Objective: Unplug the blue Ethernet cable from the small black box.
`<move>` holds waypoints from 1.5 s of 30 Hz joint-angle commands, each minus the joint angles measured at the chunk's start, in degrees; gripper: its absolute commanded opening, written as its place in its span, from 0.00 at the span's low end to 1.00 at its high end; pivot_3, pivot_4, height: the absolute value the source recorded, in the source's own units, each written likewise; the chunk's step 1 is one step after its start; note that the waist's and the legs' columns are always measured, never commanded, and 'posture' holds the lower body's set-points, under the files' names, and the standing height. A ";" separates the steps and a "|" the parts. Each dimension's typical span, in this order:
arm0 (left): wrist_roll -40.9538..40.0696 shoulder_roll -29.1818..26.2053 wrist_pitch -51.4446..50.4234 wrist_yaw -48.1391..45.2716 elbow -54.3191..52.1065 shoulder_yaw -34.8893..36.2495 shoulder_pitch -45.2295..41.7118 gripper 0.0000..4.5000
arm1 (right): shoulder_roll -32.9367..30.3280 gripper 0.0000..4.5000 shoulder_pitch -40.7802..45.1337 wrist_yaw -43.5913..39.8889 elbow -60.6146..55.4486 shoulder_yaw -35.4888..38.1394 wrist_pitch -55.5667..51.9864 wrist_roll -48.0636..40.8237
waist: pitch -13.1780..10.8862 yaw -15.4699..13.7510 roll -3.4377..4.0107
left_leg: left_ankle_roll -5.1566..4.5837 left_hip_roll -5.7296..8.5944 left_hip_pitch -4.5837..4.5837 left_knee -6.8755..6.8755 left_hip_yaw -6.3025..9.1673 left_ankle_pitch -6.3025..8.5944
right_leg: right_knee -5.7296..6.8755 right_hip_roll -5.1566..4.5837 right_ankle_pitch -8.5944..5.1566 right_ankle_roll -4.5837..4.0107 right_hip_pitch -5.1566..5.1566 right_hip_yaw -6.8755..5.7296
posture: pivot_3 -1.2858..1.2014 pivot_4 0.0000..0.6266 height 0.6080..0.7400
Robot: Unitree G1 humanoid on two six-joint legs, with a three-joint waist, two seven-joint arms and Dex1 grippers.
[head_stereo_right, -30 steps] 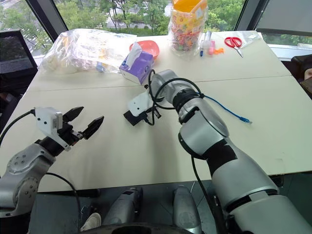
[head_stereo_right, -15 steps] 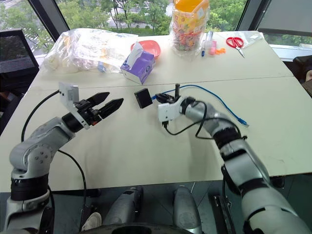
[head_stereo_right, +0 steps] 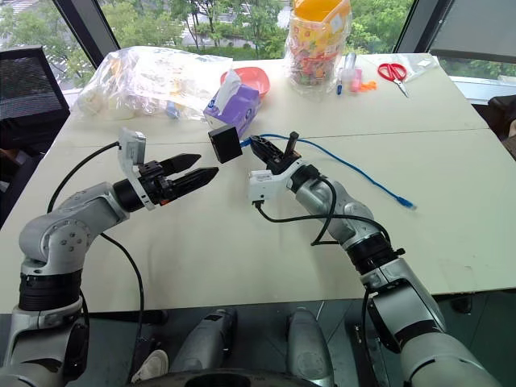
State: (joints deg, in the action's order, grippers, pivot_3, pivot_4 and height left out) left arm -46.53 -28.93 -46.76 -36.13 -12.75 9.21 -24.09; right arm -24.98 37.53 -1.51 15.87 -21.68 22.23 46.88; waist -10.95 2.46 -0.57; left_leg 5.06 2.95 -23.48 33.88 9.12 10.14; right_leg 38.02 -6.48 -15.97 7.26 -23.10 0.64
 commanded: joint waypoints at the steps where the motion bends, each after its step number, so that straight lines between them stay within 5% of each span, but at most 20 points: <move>1: 0.51 0.16 1.40 -0.52 -0.45 0.01 -1.59 1.00 | -0.23 0.02 -0.06 -0.19 -3.12 0.45 0.78 -1.30 | 0.00 0.01 0.00 | 0.00 0.00 0.00 0.00 0.00 0.00 | 0.00 0.00 0.00 0.00 0.00 0.00 | 0.52 0.24 0.90; 14: 2.98 2.37 3.91 -1.37 1.46 -1.76 -2.68 1.00 | -0.16 0.02 -1.86 -3.20 -7.14 0.19 0.86 -2.03 | -0.02 0.02 -0.03 | 0.00 0.00 0.00 0.00 0.00 0.00 | 0.00 0.00 0.00 0.01 0.00 0.00 | 0.52 0.24 0.90; 17: 3.49 3.04 4.71 -1.43 2.32 -1.73 -3.28 0.83 | -0.14 0.00 -2.10 -3.65 -7.52 0.19 0.82 -2.04 | -0.02 0.00 -0.04 | 0.00 0.00 0.00 0.00 0.00 0.00 | -0.01 0.00 0.00 0.01 0.00 0.00 | 0.52 0.24 0.90; 25: 3.90 3.35 5.05 -2.18 2.87 -1.53 -3.44 0.12 | -0.23 0.00 -2.26 -4.40 -7.73 0.37 0.92 -2.07 | -0.03 0.01 -0.05 | 0.00 0.00 0.00 -0.01 -0.01 0.00 | -0.01 0.00 0.00 0.01 0.00 0.00 | 0.52 0.24 0.90; 31: 3.21 1.95 3.35 -4.01 1.45 -1.77 -1.95 0.11 | 0.13 0.00 -2.45 -6.97 -7.60 0.98 1.27 -5.91 | -0.03 0.05 -0.06 | 0.00 0.00 0.00 -0.01 -0.01 0.00 | -0.01 0.00 0.00 0.01 0.00 0.00 | 0.52 0.24 0.90; 36: 3.46 0.35 3.10 -5.75 1.70 -2.03 -1.47 0.11 | -0.07 0.48 -2.28 -11.15 -7.80 1.50 2.22 -11.38 | -0.06 0.03 -0.10 | 0.00 -0.01 0.00 -0.01 0.00 0.00 | -0.02 0.00 0.00 0.01 0.00 0.00 | 0.52 0.24 0.90; 40: 1.47 -3.41 1.29 -11.04 2.23 -1.44 -2.20 0.11 | 0.29 0.95 -3.44 -26.70 -10.51 1.81 0.32 -30.93 | -0.12 0.08 -0.20 | 0.00 -0.01 0.00 -0.01 0.00 0.00 | -0.03 0.00 0.00 0.00 0.01 0.00 | 0.52 0.24 0.90; 45: -0.28 -8.40 -0.08 -18.22 3.34 -1.00 -3.71 0.11 | -3.22 1.00 -2.26 -46.36 -15.43 3.68 -12.84 -49.85 | -0.16 0.05 -0.23 | -0.04 -0.02 -0.01 -0.01 -0.01 0.02 | -0.08 0.00 -0.02 0.03 0.05 -0.02 | 0.52 0.24 0.90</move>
State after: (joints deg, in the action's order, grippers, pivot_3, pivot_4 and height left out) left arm -45.20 -35.86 -46.67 -51.50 -8.68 7.02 -26.54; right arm -27.14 33.73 -41.97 3.99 -20.52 14.00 4.21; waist -11.10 2.51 -0.80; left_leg 5.02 2.93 -23.49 33.87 9.12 10.16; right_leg 37.94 -6.49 -15.99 7.28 -23.05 0.61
